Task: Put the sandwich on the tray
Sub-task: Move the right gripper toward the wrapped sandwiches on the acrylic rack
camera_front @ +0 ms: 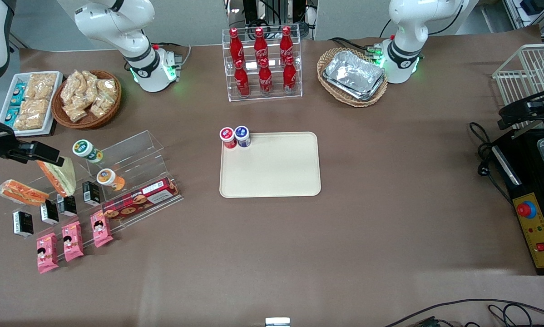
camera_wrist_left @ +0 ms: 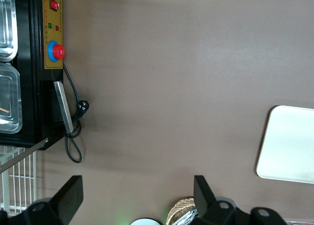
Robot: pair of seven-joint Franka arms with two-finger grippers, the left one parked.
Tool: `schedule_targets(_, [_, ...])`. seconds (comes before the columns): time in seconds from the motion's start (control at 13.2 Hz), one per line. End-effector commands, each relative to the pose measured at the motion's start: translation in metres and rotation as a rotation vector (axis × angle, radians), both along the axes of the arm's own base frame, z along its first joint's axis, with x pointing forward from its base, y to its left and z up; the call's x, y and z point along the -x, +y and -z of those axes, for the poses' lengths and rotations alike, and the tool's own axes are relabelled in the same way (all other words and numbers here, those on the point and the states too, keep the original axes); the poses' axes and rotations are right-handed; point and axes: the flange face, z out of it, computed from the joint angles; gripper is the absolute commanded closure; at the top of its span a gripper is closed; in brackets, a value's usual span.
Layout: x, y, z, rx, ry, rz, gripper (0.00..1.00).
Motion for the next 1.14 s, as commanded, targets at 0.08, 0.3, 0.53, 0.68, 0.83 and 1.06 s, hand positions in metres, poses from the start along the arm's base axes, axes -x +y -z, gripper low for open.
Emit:
schedule_targets(0.08, [0.0001, -0.0023, -0.0051, 0.002, -0.014, 0.012, 0.0])
schedule_targets(0.3, [-0.0001, -0.0023, -0.0053, 0.002, -0.016, 0.014, 0.0])
schedule_targets(0.53, [-0.0012, 0.0, -0.0026, 0.002, -0.01, 0.015, 0.0])
schedule_targets(0.68, [0.0026, -0.0026, -0.0037, 0.005, 0.005, 0.024, 0.0])
schedule_targets(0.83, [0.0053, -0.0067, -0.0072, 0.006, 0.005, 0.028, 0.0])
schedule_targets(1.06, [0.0047, -0.0061, -0.0108, 0.009, -0.008, 0.036, 0.0])
